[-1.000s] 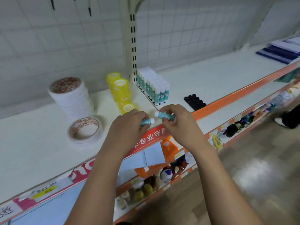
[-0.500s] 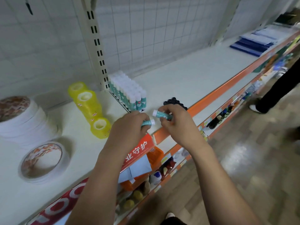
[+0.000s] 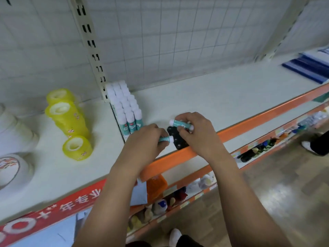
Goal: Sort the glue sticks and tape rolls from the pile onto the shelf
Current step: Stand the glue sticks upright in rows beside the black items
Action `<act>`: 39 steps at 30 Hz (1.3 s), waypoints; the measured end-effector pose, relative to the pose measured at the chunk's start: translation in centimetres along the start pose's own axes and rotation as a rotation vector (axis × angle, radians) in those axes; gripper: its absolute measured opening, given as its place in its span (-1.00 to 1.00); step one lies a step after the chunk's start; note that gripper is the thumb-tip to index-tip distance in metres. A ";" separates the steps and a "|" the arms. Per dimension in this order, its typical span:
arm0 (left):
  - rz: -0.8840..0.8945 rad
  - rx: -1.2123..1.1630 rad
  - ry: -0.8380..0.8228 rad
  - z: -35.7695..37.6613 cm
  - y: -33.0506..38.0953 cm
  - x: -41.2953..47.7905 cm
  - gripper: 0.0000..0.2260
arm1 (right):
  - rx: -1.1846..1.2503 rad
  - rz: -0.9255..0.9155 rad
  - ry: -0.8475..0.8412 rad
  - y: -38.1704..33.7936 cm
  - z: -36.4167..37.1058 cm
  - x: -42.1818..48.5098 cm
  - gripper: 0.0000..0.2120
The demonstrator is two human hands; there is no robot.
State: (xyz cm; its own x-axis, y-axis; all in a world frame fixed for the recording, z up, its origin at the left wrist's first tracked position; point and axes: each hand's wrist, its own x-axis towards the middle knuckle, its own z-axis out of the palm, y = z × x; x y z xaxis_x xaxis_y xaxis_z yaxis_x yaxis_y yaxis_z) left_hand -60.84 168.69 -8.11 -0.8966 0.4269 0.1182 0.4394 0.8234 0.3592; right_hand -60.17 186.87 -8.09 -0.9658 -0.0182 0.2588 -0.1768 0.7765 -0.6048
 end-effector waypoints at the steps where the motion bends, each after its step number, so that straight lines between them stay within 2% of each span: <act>1: -0.016 0.008 0.007 0.3 0.4 0.3 -0.79 | 0.016 -0.015 -0.018 0.6 -0.2 0.4 -0.76; 5: -0.097 -0.034 0.052 0.8 1.5 0.8 -0.75 | 0.051 -0.090 -0.080 2.3 -0.9 1.5 -0.76; 7: -0.140 -0.078 0.127 0.9 2.2 1.2 -0.77 | 0.058 -0.122 -0.098 2.8 -1.2 1.8 -0.77; 9: -0.151 -0.107 0.214 0.9 2.8 1.7 -0.76 | 0.078 -0.141 -0.117 3.3 -1.5 2.0 -0.77; 12: -0.137 -0.094 0.237 1.1 3.7 2.7 -0.69 | 0.114 -0.154 -0.161 3.6 -1.7 2.1 -0.75; 16: -0.176 -0.084 0.239 1.5 4.1 3.3 -0.81 | 0.219 -0.111 -0.147 3.9 -2.5 2.6 -0.63; 19: -0.190 -0.082 0.249 1.7 4.1 3.5 -0.83 | 0.374 -0.035 -0.100 3.7 -2.9 3.2 -0.51; 22: -0.200 -0.069 0.263 2.0 4.2 4.0 -0.78 | 0.480 0.002 -0.058 3.3 -2.8 3.9 -0.66; 25: -0.246 -0.047 0.217 2.7 4.0 4.3 -0.64 | 0.391 -0.041 -0.049 3.3 -2.8 4.5 -0.78; 28: -0.244 -0.052 0.175 3.3 3.9 4.4 -0.72 | 0.261 -0.088 -0.107 3.5 -2.7 4.6 -0.80; 31: -0.227 -0.055 0.161 3.4 3.8 4.4 -0.80 | 0.237 -0.093 -0.144 3.6 -2.5 4.5 -0.80; 39: -0.230 -0.068 0.174 3.8 3.8 4.3 -0.77 | 0.161 -0.105 -0.158 3.5 -1.8 4.1 -0.81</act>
State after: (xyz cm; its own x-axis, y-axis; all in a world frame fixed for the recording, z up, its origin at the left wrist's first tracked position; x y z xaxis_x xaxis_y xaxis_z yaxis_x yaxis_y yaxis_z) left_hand -62.80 175.05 -9.81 -0.9709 0.1566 0.1810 0.2239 0.8616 0.4556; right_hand -64.42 190.63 -7.83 -0.9561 -0.2015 0.2128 -0.2931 0.6549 -0.6966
